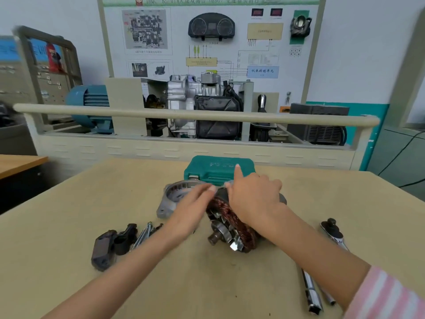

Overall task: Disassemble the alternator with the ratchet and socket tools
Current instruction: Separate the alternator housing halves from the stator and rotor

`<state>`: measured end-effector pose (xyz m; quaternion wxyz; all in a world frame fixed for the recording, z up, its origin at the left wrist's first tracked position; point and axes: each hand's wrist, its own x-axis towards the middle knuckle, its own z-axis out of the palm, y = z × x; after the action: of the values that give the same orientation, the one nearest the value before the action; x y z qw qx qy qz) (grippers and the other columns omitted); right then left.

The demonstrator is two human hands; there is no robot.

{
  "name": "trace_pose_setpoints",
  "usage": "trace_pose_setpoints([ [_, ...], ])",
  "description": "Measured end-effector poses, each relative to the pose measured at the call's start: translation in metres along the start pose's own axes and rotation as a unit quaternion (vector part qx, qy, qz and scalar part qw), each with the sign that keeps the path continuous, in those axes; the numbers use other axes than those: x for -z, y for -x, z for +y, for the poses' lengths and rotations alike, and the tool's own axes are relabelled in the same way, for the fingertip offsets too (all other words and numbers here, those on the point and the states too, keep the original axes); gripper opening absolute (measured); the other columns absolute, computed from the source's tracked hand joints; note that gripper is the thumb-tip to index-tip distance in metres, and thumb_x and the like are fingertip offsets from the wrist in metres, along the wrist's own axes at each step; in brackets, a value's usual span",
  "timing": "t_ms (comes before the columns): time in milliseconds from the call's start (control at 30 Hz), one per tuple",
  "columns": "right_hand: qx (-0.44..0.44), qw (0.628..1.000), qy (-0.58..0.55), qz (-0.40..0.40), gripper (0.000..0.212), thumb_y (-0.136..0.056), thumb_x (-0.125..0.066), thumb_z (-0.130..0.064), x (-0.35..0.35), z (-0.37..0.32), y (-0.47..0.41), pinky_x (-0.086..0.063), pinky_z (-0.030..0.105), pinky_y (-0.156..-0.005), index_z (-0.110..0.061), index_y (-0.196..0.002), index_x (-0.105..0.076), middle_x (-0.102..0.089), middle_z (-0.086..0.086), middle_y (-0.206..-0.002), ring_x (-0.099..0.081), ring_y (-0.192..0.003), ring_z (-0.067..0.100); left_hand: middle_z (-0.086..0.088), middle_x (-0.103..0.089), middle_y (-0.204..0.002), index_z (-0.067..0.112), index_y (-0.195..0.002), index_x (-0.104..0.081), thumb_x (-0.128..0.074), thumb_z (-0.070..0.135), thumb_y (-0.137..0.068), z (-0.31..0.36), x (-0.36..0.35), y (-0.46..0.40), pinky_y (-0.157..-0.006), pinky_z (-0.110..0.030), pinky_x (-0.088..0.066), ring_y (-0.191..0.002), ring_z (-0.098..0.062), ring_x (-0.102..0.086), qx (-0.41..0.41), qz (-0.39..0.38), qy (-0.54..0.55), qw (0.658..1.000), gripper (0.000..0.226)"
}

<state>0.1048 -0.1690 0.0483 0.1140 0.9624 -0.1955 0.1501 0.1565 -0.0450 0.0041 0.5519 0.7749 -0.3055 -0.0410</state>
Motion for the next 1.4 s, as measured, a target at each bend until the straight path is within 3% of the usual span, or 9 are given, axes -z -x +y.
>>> trace_pose_setpoints([
  [67,0.016,0.999,0.038,-0.025,0.046,-0.099,-0.033,-0.036,0.01,0.002,-0.008,-0.031,0.048,-0.09,-0.014,-0.139,-0.037,-0.057,0.004,-0.109,-0.053,-0.103,0.026,0.027,-0.038,-0.123,0.033,-0.142,-0.026,-0.045,0.064,-0.082,-0.001,-0.011,0.012,-0.089,-0.008,-0.034,-0.105,0.018,-0.04,-0.021,-0.068,-0.011,0.997,0.069],
  [200,0.035,0.983,-0.144,-0.111,0.046,-0.099,-0.03,-0.042,0.022,0.033,-0.013,-0.034,0.045,-0.102,-0.014,-0.132,-0.046,-0.052,0.007,-0.132,-0.049,-0.118,0.026,0.018,-0.007,-0.149,0.037,-0.145,0.01,-0.066,0.07,-0.06,-0.015,-0.026,0.011,-0.115,-0.033,-0.018,-0.137,-0.003,-0.013,-0.038,-0.113,-0.04,0.992,0.118],
  [333,0.022,0.942,-0.294,-0.161,0.041,-0.091,-0.049,-0.045,0.006,0.058,0.007,-0.041,0.026,-0.065,-0.008,-0.109,-0.055,-0.061,0.012,-0.099,-0.056,-0.087,0.019,0.007,-0.008,-0.155,0.043,-0.139,0.022,-0.077,0.066,-0.05,-0.023,-0.029,0.005,-0.116,-0.042,-0.021,-0.14,-0.01,-0.018,-0.013,-0.128,0.021,0.991,0.135],
  [467,-0.035,0.912,-0.406,-0.04,0.022,-0.091,-0.052,-0.035,-0.012,0.055,0.018,-0.035,0.01,-0.039,-0.013,-0.09,-0.055,-0.058,-0.001,-0.072,-0.05,-0.057,0.006,0.007,-0.003,-0.156,0.045,-0.135,0.03,-0.079,0.067,-0.048,-0.031,-0.027,0.001,-0.116,-0.045,-0.018,-0.142,-0.011,-0.014,-0.005,-0.167,0.003,0.986,0.142],
  [667,-0.056,0.919,-0.387,0.055,0.025,-0.091,-0.052,-0.034,-0.024,0.047,0.018,-0.044,0.026,-0.052,-0.01,-0.087,-0.056,-0.065,0.006,-0.08,-0.059,-0.066,0.017,0.008,-0.023,-0.149,0.052,-0.137,0.006,-0.08,0.064,-0.046,-0.033,-0.035,0.008,-0.113,-0.039,-0.028,-0.133,-0.008,-0.029,-0.012,-0.076,0.011,0.997,0.126],
  [900,-0.084,0.906,-0.398,0.115,0.028,-0.086,-0.06,-0.043,-0.024,0.051,0.016,-0.028,0.013,-0.044,-0.016,-0.079,-0.053,-0.062,-0.004,-0.077,-0.054,-0.067,0.009,0.005,-0.028,-0.131,0.049,-0.137,-0.009,-0.079,0.062,-0.037,-0.019,-0.047,0.02,-0.096,-0.022,-0.027,-0.114,-0.006,-0.032,0.014,0.012,-0.01,1.0,0.123],
  [1067,-0.071,0.925,-0.37,0.047,0.042,-0.085,-0.06,-0.046,-0.012,0.051,0.003,-0.029,0.017,-0.038,-0.021,-0.055,-0.048,-0.049,-0.008,-0.051,-0.049,-0.051,0.007,0.004,-0.04,-0.136,0.044,-0.142,-0.01,-0.079,0.063,-0.032,0.0,-0.028,0.02,-0.103,-0.033,-0.037,-0.123,-0.016,-0.04,0.12,-0.036,-0.012,0.992,0.13],
  [1233,-0.057,0.899,-0.43,-0.069,0.037,-0.086,-0.064,-0.038,-0.009,0.053,-0.018,-0.026,0.01,-0.028,-0.022,-0.06,-0.044,-0.041,-0.008,-0.051,-0.041,-0.047,0.007,0.015,-0.051,-0.103,0.037,-0.136,-0.027,-0.08,0.062,-0.041,0.025,-0.004,0.011,-0.072,-0.027,-0.052,-0.095,-0.01,-0.054,0.204,-0.126,-0.039,0.97,0.111],
  [1400,-0.129,0.825,-0.512,-0.2,0.024,-0.087,-0.063,-0.034,-0.017,0.063,-0.034,-0.045,0.022,-0.039,-0.019,-0.075,-0.049,-0.059,0.004,-0.074,-0.059,-0.062,0.019,-0.002,-0.042,-0.136,0.029,-0.14,-0.024,-0.065,0.078,-0.052,0.053,0.0,-0.014,-0.078,-0.038,-0.056,-0.104,-0.022,-0.051,0.218,-0.191,-0.202,0.936,0.109],
])
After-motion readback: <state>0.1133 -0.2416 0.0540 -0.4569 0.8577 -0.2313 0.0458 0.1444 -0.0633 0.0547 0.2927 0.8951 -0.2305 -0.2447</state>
